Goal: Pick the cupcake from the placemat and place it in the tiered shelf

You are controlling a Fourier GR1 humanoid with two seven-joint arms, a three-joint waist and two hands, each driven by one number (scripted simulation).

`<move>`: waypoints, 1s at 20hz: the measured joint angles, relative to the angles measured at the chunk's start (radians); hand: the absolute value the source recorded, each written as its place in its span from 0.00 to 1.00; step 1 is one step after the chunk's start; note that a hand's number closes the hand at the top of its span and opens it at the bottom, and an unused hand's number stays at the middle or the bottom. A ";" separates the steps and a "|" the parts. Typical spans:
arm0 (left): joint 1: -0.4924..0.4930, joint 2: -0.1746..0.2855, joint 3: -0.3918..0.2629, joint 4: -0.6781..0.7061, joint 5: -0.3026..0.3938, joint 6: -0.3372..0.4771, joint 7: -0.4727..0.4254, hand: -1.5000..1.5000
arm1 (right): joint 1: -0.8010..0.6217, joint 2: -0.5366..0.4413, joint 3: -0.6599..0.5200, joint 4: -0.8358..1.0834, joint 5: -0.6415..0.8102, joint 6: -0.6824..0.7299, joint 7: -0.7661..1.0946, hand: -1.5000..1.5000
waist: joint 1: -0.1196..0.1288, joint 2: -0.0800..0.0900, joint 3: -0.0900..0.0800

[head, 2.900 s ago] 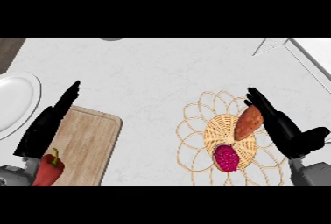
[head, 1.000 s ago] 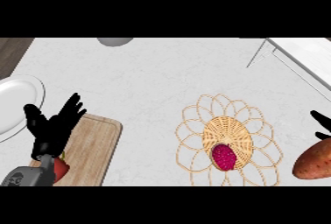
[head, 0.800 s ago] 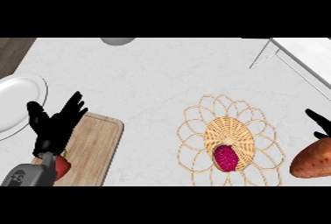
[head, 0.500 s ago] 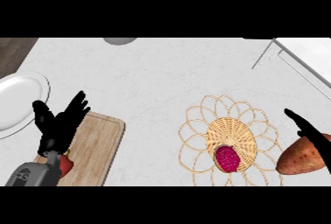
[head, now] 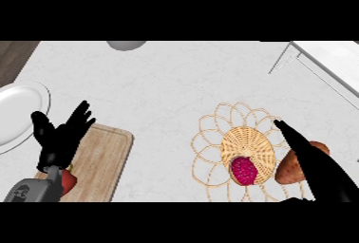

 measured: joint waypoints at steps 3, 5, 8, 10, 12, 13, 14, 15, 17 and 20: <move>0.010 0.003 0.010 -0.004 0.002 -0.005 -0.001 0.50 | -0.016 0.036 0.031 0.020 0.055 0.008 0.024 0.00 | -0.005 -0.001 0.000; 0.010 0.002 0.013 -0.003 0.001 -0.008 -0.002 0.50 | -0.032 0.068 0.051 0.043 0.089 0.014 0.034 0.00 | -0.007 -0.001 0.000; 0.015 -0.003 0.015 -0.009 -0.004 -0.005 0.002 0.50 | -0.032 0.111 0.067 0.076 0.133 0.016 0.036 0.00 | -0.010 -0.002 0.001; 0.006 0.000 0.029 0.010 0.006 -0.022 -0.004 0.50 | -0.044 0.140 0.065 0.108 0.145 0.022 0.034 0.00 | -0.012 -0.001 0.001; 0.008 -0.006 0.024 0.005 -0.005 -0.014 -0.002 0.50 | -0.035 0.165 0.079 0.125 0.174 0.025 0.035 0.00 | -0.013 -0.002 0.002; 0.010 -0.007 0.026 0.001 -0.006 -0.013 0.000 0.50 | -0.037 0.172 0.078 0.138 0.184 0.028 0.035 0.00 | -0.013 -0.002 0.002; 0.009 -0.007 0.026 0.002 -0.007 -0.015 0.002 0.50 | -0.032 0.184 0.081 0.157 0.197 0.028 0.029 0.00 | -0.014 -0.002 0.002; 0.006 -0.007 0.030 0.010 -0.007 -0.017 -0.002 0.50 | -0.035 0.199 0.087 0.170 0.214 0.031 0.033 0.00 | -0.014 -0.002 0.003; 0.007 -0.001 0.037 0.010 -0.001 -0.028 0.001 0.50 | -0.033 0.228 0.100 0.200 0.252 0.034 0.037 0.00 | -0.014 -0.002 0.002; 0.014 -0.001 0.040 0.004 -0.003 -0.035 -0.002 0.50 | -0.023 0.253 0.097 0.245 0.290 0.039 0.027 0.00 | -0.015 -0.001 0.001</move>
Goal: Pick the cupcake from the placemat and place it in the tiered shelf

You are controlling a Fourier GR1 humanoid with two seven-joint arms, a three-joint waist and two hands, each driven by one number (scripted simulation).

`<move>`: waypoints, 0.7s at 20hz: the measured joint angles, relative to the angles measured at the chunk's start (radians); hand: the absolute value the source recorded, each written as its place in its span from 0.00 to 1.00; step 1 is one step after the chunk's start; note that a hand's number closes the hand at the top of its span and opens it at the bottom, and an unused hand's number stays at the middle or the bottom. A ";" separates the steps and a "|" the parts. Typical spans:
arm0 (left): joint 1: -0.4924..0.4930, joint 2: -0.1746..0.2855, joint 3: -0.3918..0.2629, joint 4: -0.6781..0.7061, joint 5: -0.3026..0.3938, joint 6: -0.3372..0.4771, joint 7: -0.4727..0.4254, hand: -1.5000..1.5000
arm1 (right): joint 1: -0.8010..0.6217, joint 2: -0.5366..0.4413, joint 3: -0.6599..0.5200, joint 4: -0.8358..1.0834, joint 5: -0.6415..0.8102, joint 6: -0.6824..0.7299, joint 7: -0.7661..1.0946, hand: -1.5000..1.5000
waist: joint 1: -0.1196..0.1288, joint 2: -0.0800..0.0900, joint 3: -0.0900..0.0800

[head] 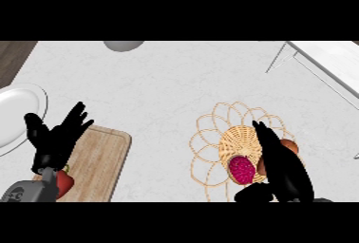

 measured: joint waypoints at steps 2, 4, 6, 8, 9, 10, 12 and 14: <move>0.003 -0.004 0.001 -0.001 -0.003 -0.001 -0.002 0.50 | -0.005 0.027 -0.003 0.033 0.025 0.004 -0.005 0.00 | 0.000 0.000 0.001; -0.001 -0.015 -0.004 -0.008 -0.018 0.019 0.007 0.50 | -0.003 0.042 -0.012 0.059 0.043 0.008 -0.016 0.00 | 0.000 -0.001 0.002; 0.010 -0.020 -0.009 -0.020 -0.027 0.022 0.006 0.50 | -0.002 0.068 -0.016 0.084 0.069 0.008 -0.027 0.00 | 0.001 -0.002 0.002; -0.005 -0.015 0.003 0.001 -0.019 0.005 0.006 0.50 | -0.008 0.104 -0.023 0.113 0.097 0.003 -0.039 0.00 | -0.001 -0.003 0.001; 0.002 -0.017 0.004 -0.003 -0.019 0.000 0.002 0.50 | 0.007 0.105 -0.030 0.120 0.105 -0.004 -0.057 0.00 | -0.001 -0.004 0.000; 0.003 -0.019 0.003 -0.012 -0.020 0.002 0.012 0.50 | 0.008 0.113 -0.041 0.128 0.107 -0.002 -0.064 0.00 | -0.001 -0.004 -0.001; 0.007 -0.015 0.014 -0.009 -0.013 -0.013 0.006 0.50 | 0.010 0.129 -0.058 0.160 0.115 -0.007 -0.092 0.00 | 0.000 -0.005 -0.003; 0.002 -0.017 0.014 -0.011 -0.017 -0.013 0.018 0.50 | 0.008 0.150 -0.068 0.181 0.127 -0.007 -0.106 0.00 | 0.000 -0.006 -0.004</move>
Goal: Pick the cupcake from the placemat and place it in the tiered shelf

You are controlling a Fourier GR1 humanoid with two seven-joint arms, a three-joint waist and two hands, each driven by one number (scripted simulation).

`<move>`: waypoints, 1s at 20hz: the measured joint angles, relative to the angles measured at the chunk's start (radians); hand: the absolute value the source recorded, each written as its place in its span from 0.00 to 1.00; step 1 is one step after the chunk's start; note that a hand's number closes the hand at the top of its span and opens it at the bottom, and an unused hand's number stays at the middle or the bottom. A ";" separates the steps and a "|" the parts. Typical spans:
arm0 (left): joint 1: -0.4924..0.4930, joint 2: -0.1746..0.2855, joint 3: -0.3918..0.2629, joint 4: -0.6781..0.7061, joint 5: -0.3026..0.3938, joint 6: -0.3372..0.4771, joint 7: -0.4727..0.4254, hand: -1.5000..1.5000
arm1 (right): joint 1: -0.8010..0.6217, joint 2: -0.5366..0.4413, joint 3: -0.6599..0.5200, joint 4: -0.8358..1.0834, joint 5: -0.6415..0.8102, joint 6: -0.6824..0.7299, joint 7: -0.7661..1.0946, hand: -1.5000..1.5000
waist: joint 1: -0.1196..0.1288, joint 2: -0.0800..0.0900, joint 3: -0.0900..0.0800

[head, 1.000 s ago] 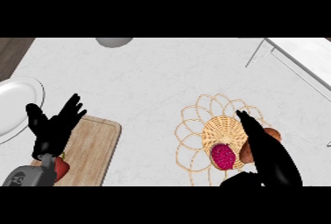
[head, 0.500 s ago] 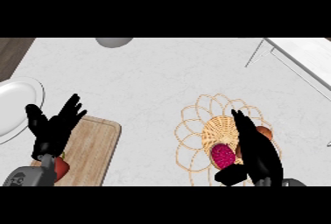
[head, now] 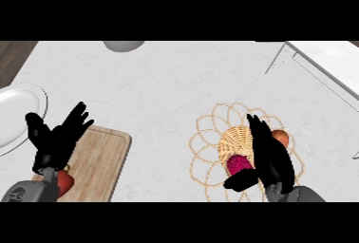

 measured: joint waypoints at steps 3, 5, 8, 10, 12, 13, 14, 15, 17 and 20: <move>-0.008 -0.011 -0.001 0.004 -0.015 0.015 0.009 0.50 | -0.002 0.023 -0.007 0.022 0.000 0.016 -0.025 1.00 | 0.000 -0.002 -0.001; -0.012 -0.013 0.000 0.006 -0.013 0.012 0.010 0.50 | -0.020 0.016 0.027 0.035 -0.014 0.077 -0.045 1.00 | 0.009 -0.003 -0.005; -0.005 -0.008 0.007 0.001 -0.010 0.000 0.007 0.50 | -0.032 0.028 0.040 0.062 -0.022 0.111 -0.097 1.00 | 0.010 -0.005 -0.005; -0.004 -0.011 0.007 0.001 -0.017 0.002 0.007 0.50 | -0.021 0.038 0.037 0.065 -0.019 0.109 -0.134 1.00 | 0.007 -0.006 -0.005; -0.014 -0.013 0.010 0.013 -0.024 0.004 0.007 0.50 | -0.015 0.068 0.051 0.066 0.007 0.100 -0.147 1.00 | 0.005 -0.006 -0.004; -0.010 -0.019 0.006 0.006 -0.032 0.012 0.012 0.50 | -0.017 0.081 0.050 0.072 0.014 0.099 -0.155 1.00 | 0.005 -0.005 -0.003; -0.002 -0.024 0.004 -0.003 -0.037 0.016 0.004 0.50 | -0.028 0.097 0.032 0.090 0.013 0.094 -0.149 1.00 | 0.006 -0.004 -0.001; -0.002 -0.024 0.004 -0.007 -0.036 0.014 0.008 0.50 | -0.040 0.113 0.004 0.114 0.008 0.087 -0.127 1.00 | 0.007 -0.001 0.001; -0.004 -0.028 0.001 -0.011 -0.040 0.018 0.007 0.50 | -0.080 0.138 -0.081 0.167 -0.008 0.067 -0.078 1.00 | 0.009 0.005 0.004; -0.012 -0.026 -0.002 -0.011 -0.040 0.011 0.005 0.50 | -0.147 0.160 -0.227 0.273 -0.013 0.016 -0.013 1.00 | 0.017 0.016 0.005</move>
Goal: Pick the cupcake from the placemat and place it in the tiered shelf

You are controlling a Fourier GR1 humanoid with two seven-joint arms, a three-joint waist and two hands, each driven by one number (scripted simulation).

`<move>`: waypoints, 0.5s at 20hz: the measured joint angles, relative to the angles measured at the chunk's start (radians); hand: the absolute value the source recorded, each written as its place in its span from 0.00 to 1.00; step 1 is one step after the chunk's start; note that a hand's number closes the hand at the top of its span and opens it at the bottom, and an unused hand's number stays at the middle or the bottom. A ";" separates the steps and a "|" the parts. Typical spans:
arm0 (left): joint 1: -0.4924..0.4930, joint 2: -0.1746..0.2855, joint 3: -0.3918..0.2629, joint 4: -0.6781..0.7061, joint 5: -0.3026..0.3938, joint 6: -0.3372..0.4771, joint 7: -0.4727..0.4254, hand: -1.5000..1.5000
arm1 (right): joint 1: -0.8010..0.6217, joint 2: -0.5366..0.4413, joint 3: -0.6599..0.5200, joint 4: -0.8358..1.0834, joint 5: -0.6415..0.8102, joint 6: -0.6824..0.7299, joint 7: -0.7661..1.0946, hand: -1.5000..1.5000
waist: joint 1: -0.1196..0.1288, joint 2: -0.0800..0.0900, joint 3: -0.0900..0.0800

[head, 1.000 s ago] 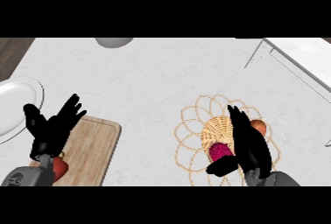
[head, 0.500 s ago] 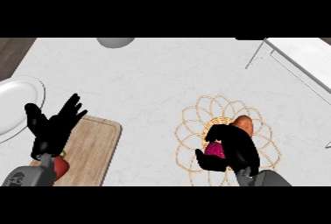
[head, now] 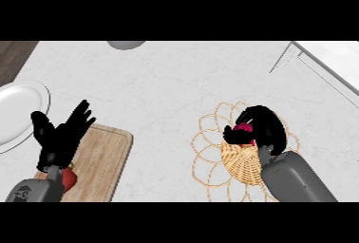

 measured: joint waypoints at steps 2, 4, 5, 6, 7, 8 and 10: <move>-0.008 -0.004 -0.005 0.000 0.000 -0.002 0.004 0.50 | -0.070 0.012 -0.070 0.086 0.020 -0.024 0.015 1.00 | 0.009 0.003 0.000; -0.010 -0.008 -0.009 -0.003 -0.002 0.000 0.011 0.50 | -0.146 0.025 -0.120 0.151 0.059 -0.053 0.029 1.00 | 0.014 0.002 -0.001; -0.014 -0.008 -0.007 0.003 -0.002 0.002 0.013 0.50 | -0.177 0.032 -0.138 0.167 0.083 -0.070 0.034 1.00 | 0.012 0.001 -0.001; -0.012 -0.009 -0.007 0.001 -0.003 0.004 0.015 0.50 | -0.209 0.033 -0.150 0.184 0.116 -0.080 0.040 1.00 | 0.011 0.000 -0.001; -0.009 -0.007 -0.005 -0.001 0.000 0.000 0.016 0.50 | -0.242 0.029 -0.161 0.201 0.147 -0.086 0.045 1.00 | 0.011 -0.002 -0.002; -0.008 -0.006 -0.004 -0.002 0.000 -0.002 0.016 0.50 | -0.280 0.037 -0.164 0.207 0.185 -0.092 0.058 1.00 | 0.011 -0.003 -0.002; -0.009 -0.006 -0.004 0.001 -0.004 0.001 0.018 0.50 | -0.348 0.034 -0.181 0.215 0.253 -0.096 0.078 1.00 | 0.005 -0.006 -0.002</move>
